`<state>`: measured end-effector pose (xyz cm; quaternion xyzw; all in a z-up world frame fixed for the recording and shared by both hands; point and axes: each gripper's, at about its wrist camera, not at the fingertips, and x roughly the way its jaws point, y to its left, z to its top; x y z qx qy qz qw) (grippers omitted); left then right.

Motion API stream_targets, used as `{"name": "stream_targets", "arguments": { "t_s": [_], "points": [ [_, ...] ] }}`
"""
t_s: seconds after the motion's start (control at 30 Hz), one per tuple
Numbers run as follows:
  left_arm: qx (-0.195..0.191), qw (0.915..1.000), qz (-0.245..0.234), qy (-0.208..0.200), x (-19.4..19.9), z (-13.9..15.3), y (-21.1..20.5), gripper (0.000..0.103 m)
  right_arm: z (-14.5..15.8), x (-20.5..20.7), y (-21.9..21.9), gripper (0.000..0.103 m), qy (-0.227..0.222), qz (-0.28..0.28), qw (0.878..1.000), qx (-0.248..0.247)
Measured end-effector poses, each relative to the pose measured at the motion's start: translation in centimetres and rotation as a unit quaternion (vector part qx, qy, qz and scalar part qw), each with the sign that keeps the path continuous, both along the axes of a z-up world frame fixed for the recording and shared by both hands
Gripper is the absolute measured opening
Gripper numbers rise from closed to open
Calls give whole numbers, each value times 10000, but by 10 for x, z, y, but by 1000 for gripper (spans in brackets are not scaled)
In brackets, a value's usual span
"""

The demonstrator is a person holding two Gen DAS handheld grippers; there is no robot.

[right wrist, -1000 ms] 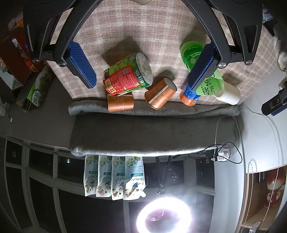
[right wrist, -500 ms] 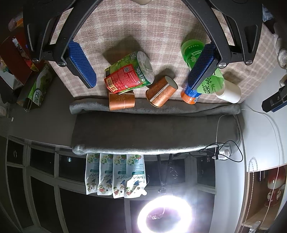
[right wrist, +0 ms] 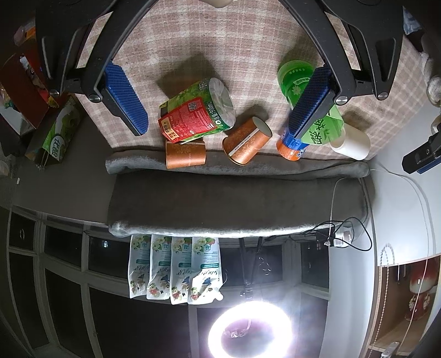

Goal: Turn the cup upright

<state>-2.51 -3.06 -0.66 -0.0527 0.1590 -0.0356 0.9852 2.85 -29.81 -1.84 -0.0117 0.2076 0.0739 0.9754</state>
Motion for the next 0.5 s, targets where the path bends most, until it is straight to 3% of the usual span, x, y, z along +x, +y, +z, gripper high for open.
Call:
{"name": "stream_targets", "arguments": {
  "t_s": [0.5],
  "points": [
    [26, 9998, 139, -167, -3, 3, 8, 103, -2, 4, 6, 103, 14, 52, 10000, -38]
  ]
}}
